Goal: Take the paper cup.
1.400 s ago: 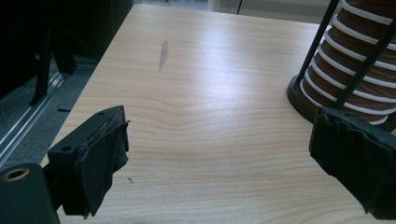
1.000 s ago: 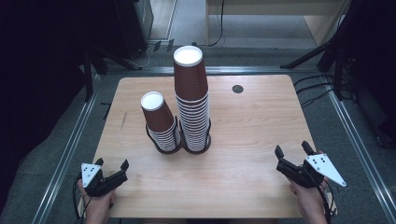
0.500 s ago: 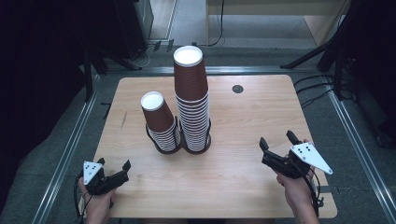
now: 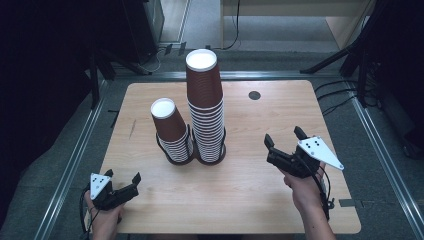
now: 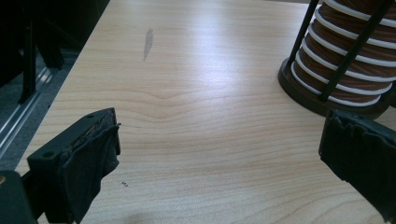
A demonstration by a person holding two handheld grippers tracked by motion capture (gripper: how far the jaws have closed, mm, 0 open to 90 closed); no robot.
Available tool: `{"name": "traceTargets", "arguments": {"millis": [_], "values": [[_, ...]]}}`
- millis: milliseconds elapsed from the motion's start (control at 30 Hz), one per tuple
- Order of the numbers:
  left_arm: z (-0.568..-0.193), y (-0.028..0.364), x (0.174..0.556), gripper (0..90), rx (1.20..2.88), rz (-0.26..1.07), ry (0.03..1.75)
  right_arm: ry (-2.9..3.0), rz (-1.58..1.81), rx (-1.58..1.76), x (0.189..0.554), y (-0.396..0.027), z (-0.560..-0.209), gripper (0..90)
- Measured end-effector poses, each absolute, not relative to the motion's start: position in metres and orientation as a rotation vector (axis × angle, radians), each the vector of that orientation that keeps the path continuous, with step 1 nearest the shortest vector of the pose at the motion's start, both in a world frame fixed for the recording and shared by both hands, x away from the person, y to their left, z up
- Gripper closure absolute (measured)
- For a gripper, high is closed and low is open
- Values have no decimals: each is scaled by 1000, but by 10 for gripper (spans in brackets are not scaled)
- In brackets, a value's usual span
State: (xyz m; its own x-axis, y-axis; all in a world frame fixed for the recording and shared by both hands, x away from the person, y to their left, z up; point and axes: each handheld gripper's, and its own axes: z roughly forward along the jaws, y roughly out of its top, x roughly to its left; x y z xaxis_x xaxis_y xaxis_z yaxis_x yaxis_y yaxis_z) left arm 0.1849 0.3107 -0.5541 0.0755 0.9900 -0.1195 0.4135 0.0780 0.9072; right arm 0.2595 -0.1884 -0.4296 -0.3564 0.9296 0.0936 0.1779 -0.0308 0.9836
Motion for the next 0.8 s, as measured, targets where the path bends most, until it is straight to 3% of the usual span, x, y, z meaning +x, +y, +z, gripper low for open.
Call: {"name": "traceTargets", "arguments": {"millis": [800], "values": [[-554,314,184,0,1456,804,1468,1637,1492,1101,268,-152,-397,85]]}}
